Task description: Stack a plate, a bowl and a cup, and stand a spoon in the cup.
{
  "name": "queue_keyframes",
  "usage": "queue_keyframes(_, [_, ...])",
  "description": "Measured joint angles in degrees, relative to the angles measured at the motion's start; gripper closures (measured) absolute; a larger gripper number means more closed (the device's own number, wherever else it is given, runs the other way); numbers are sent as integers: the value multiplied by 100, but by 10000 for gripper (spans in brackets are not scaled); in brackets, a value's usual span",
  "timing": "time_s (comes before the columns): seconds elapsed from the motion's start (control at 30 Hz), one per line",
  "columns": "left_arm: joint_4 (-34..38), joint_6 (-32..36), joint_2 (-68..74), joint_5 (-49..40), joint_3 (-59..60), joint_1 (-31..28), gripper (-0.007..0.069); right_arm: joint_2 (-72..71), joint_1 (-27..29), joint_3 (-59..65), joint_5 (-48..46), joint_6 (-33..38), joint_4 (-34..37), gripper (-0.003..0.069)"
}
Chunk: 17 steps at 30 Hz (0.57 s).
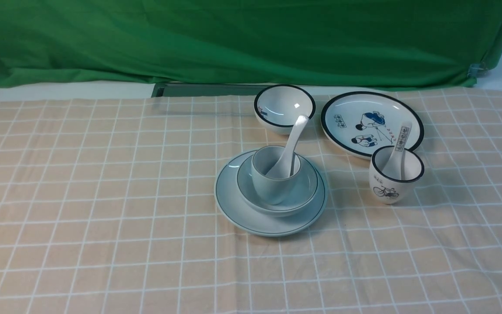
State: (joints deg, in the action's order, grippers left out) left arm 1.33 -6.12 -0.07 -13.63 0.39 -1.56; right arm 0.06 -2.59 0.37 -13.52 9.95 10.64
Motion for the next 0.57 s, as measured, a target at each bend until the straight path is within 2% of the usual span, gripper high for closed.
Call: queue_keyframes(0.57, [0, 0, 0, 5, 0, 0, 615, 0, 0, 0, 0, -5, 0, 425])
